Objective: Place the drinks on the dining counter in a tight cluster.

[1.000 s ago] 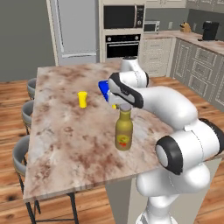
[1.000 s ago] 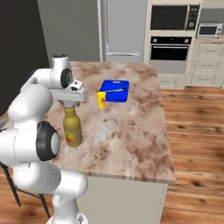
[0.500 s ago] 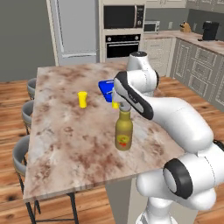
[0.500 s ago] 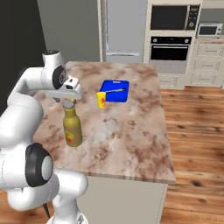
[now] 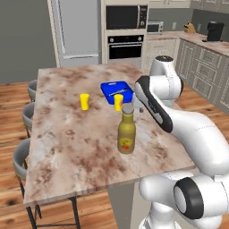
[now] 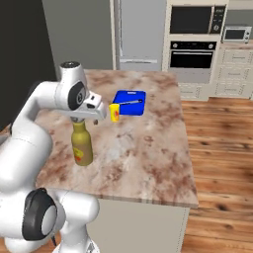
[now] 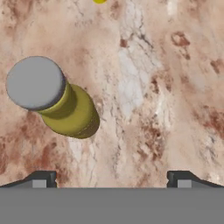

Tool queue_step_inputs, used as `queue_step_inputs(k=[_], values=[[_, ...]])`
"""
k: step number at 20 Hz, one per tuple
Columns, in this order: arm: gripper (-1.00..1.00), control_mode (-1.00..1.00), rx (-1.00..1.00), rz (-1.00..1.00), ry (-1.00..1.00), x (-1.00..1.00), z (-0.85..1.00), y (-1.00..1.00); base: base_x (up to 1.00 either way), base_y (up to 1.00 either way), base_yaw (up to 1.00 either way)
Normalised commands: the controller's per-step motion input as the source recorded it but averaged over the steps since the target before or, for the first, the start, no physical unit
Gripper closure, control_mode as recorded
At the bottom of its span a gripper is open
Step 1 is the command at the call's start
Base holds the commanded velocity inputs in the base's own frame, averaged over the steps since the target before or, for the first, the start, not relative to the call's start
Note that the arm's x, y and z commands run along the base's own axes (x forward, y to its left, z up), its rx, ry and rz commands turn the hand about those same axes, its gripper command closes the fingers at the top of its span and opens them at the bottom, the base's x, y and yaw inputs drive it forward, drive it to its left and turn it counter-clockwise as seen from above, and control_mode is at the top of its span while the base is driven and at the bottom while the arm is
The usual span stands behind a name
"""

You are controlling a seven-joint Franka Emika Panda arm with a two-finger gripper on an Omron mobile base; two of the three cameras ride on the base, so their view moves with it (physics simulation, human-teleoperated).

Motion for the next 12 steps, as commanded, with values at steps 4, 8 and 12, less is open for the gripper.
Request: queue_step_inputs(k=[4,8,12], values=[[-1.0,-1.0,0.08,0.0,-0.1,-0.62,0.2,-0.24,0.0,0.0,0.0],[-1.0,-1.0,0.05,0.0,-0.1,-0.69,0.12,-0.05,0.0,0.0,0.0],[-1.0,-1.0,0.0,0.0,-0.02,-0.3,0.01,0.0,0.0,0.0,0.0]])
